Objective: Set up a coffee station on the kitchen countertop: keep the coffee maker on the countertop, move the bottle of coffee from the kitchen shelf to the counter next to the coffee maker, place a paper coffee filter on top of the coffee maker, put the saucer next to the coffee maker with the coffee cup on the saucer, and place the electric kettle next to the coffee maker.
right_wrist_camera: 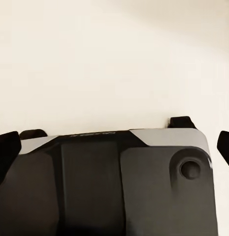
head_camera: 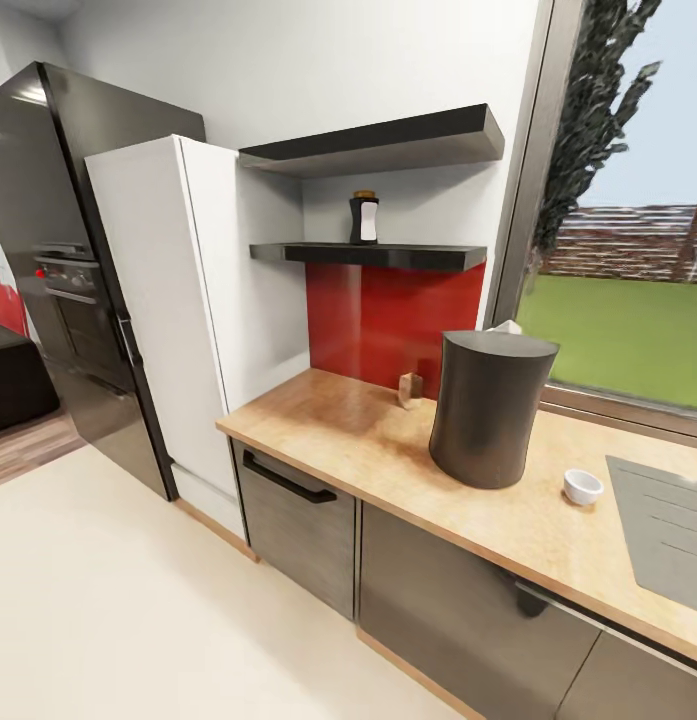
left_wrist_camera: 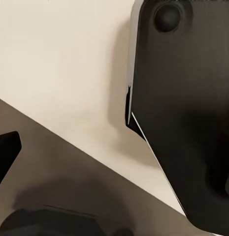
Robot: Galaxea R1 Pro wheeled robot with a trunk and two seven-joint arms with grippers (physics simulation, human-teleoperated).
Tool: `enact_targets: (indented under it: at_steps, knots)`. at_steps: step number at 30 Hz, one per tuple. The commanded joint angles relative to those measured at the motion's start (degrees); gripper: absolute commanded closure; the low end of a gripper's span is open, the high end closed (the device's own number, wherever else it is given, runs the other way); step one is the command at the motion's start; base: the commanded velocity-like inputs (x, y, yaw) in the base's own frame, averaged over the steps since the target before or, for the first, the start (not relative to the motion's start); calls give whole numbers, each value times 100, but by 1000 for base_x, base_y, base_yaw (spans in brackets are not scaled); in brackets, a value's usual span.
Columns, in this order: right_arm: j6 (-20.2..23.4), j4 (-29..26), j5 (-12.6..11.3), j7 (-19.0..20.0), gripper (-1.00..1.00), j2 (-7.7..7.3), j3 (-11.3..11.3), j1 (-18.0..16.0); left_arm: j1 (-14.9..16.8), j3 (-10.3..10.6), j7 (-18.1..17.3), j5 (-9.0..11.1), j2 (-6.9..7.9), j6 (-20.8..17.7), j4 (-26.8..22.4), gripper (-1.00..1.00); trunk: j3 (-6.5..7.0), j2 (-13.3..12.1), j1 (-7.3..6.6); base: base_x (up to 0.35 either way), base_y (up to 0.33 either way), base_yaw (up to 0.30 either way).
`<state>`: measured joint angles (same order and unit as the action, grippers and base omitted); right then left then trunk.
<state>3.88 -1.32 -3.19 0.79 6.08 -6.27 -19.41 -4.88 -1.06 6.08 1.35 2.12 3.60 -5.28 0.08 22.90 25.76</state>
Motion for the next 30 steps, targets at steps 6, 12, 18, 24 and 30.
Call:
enact_targets:
  at_steps: [6,12,18,24,30]
  knots:
    - [-91,-9,-25,42,-100,11,-31,39,-4,-8,7,21,-9,9,-8,-100,0,2,2,0,0,0]
    - [-103,-14,-31,44,-100,8,-32,42,-4,-13,7,43,-10,9,-8,-100,0,2,2,0,0,0]
    - [-98,-9,-33,45,-100,5,-32,43,-4,-25,7,66,-10,9,-8,-100,0,2,2,0,0,0]
    - [-91,-9,-25,44,-100,-7,-24,43,-4,-34,7,67,-4,9,-8,-100,0,2,2,0,1,-139]
    - [-90,-9,-24,44,-100,-10,-23,43,-4,-35,7,67,-1,9,-8,-100,0,2,2,0,163,-258]
